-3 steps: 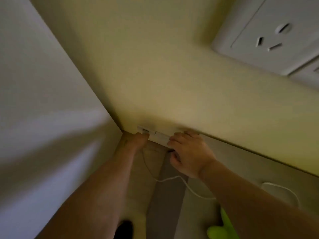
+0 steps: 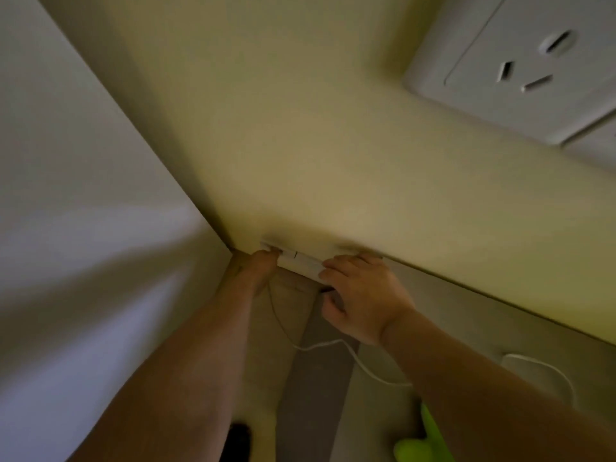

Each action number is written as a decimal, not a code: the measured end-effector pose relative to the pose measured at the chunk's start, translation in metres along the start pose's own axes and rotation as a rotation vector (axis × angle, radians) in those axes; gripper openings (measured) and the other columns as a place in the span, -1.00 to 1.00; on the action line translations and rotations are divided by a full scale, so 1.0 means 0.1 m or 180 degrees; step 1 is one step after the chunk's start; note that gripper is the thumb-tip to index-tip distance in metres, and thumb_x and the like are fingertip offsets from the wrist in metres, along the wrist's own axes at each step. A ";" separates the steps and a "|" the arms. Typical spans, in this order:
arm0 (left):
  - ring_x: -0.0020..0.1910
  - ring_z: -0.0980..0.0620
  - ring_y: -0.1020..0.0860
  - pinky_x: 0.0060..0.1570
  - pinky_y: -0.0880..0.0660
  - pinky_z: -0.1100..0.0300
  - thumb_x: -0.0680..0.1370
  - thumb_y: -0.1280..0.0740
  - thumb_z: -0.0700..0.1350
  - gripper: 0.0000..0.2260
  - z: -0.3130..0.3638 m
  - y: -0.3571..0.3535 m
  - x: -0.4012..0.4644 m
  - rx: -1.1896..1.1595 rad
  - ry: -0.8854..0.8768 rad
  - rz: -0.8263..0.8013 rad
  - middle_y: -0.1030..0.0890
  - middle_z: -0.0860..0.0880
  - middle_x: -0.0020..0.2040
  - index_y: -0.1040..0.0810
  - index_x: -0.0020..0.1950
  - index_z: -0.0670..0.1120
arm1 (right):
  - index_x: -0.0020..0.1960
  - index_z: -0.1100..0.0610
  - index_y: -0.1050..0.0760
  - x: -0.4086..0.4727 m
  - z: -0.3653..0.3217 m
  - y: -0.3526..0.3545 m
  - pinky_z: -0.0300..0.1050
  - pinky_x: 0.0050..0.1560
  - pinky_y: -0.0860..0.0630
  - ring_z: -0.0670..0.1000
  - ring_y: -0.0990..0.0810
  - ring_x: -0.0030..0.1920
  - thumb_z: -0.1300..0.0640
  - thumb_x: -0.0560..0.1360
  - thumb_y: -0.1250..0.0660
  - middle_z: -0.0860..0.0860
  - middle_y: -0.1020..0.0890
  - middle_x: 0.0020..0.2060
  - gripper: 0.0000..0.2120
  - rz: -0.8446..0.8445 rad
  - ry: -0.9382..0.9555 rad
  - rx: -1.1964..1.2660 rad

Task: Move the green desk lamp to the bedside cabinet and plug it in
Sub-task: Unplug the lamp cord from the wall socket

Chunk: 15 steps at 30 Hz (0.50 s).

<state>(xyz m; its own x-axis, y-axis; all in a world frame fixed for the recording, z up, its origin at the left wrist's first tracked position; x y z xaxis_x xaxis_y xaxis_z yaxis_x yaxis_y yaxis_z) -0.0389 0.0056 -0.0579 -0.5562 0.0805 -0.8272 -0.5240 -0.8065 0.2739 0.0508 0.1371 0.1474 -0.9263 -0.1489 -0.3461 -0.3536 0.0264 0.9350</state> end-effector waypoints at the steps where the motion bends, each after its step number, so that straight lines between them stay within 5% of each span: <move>1: -0.11 -0.04 -0.55 -0.16 -0.46 0.14 0.61 -0.15 0.01 -0.60 0.04 -0.03 0.01 -0.0353 -0.0008 -0.0085 -0.59 -0.08 -0.05 -0.48 0.30 -0.23 | 0.06 0.02 -0.62 0.00 0.01 -0.01 -0.07 0.17 -0.47 0.01 -0.62 0.11 -0.13 0.38 -0.12 -0.03 -0.67 0.11 -0.57 -0.0004 -0.0004 -0.0023; 4: -0.25 0.09 -0.50 -0.29 -0.37 0.20 0.61 -0.15 0.00 -0.67 0.00 -0.04 0.03 -0.0787 0.0002 -0.0150 -0.54 0.04 -0.19 -0.50 0.25 -0.16 | 0.04 0.03 -0.61 0.01 0.01 -0.03 -0.07 0.16 -0.46 0.01 -0.63 0.08 -0.13 0.42 -0.07 -0.04 -0.68 0.06 -0.57 0.0005 0.0059 0.0027; 15: -0.33 0.02 -0.47 -0.32 -0.34 0.17 0.62 -0.13 0.04 -0.64 -0.09 -0.11 -0.01 -0.0946 -0.0185 0.0022 -0.50 -0.04 -0.24 -0.44 0.26 -0.18 | 0.03 -0.01 -0.58 0.00 0.01 -0.05 -0.06 0.08 -0.41 0.01 -0.62 -0.03 -0.14 0.44 0.09 -0.09 -0.66 -0.02 -0.49 -0.0140 0.0131 0.0034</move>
<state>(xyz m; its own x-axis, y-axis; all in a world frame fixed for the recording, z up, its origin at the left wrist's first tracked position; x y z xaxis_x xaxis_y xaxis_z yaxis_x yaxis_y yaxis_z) -0.0266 0.0094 -0.0644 -0.5996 0.1010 -0.7939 -0.3133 -0.9425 0.1167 0.0522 0.1380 0.1429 -0.9037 -0.1907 -0.3833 -0.3955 0.0295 0.9180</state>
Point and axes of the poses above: each hand's wrist, its own x-axis towards the middle knuckle, its own y-axis out of the back of the hand, z = x × y, the point moved 7 cm from there along x, towards the middle knuckle
